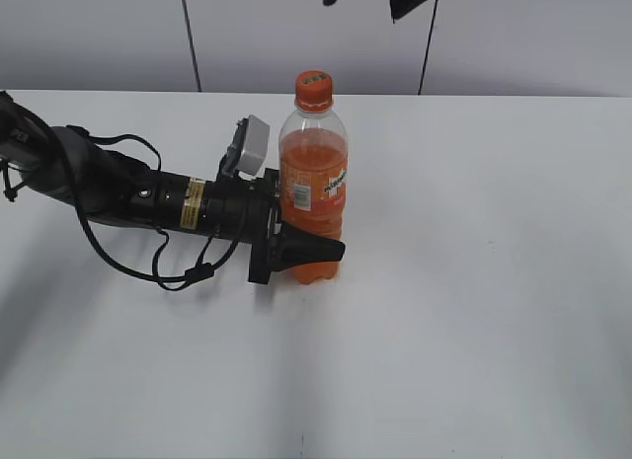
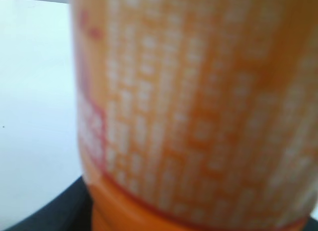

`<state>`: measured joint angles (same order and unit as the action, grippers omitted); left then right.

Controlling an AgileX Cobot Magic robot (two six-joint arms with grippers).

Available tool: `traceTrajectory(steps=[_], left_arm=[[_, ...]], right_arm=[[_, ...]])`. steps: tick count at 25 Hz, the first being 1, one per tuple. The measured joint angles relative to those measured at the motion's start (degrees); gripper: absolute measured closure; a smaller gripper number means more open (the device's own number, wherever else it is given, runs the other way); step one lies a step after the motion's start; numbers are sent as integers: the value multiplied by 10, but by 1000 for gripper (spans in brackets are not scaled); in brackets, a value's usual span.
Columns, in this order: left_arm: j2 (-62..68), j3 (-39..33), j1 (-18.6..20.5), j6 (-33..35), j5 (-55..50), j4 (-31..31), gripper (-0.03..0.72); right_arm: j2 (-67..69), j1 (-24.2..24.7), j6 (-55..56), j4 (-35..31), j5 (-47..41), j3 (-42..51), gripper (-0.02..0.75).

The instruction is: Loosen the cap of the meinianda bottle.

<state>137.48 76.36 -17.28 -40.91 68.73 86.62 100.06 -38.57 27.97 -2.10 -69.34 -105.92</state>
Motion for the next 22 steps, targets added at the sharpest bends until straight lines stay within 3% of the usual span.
traceTrajectory(steps=[7, 22], left_arm=[[0, 0, 0, 0, 0, 0, 279], [0, 0, 0, -1, 0, 0, 279]], right_arm=[[11, 0, 103, 6, -3, -16, 325], [95, -33, 128, 21, -3, -53, 325]])
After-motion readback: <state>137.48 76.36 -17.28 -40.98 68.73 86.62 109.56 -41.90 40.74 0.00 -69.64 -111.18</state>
